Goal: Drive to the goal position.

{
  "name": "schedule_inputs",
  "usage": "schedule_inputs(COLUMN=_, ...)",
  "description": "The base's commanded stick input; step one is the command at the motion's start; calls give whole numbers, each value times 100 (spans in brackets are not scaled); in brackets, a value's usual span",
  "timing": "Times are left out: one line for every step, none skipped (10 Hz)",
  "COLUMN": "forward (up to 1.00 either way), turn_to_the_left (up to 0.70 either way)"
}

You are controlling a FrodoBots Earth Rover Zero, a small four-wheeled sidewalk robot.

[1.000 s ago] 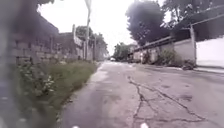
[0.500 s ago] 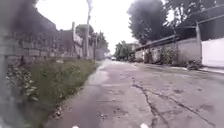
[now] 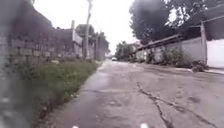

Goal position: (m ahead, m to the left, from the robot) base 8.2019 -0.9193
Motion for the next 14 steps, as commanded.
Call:
schedule_inputs(forward=85, turn_to_the_left=0)
schedule_inputs(forward=85, turn_to_the_left=0)
schedule_inputs(forward=85, turn_to_the_left=0)
schedule_inputs(forward=85, turn_to_the_left=0)
schedule_inputs(forward=85, turn_to_the_left=0)
schedule_inputs(forward=85, turn_to_the_left=0)
schedule_inputs(forward=85, turn_to_the_left=0)
schedule_inputs(forward=85, turn_to_the_left=0)
schedule_inputs(forward=85, turn_to_the_left=0)
schedule_inputs(forward=85, turn_to_the_left=0)
schedule_inputs(forward=85, turn_to_the_left=0)
schedule_inputs(forward=85, turn_to_the_left=0)
schedule_inputs(forward=85, turn_to_the_left=0)
schedule_inputs(forward=85, turn_to_the_left=0)
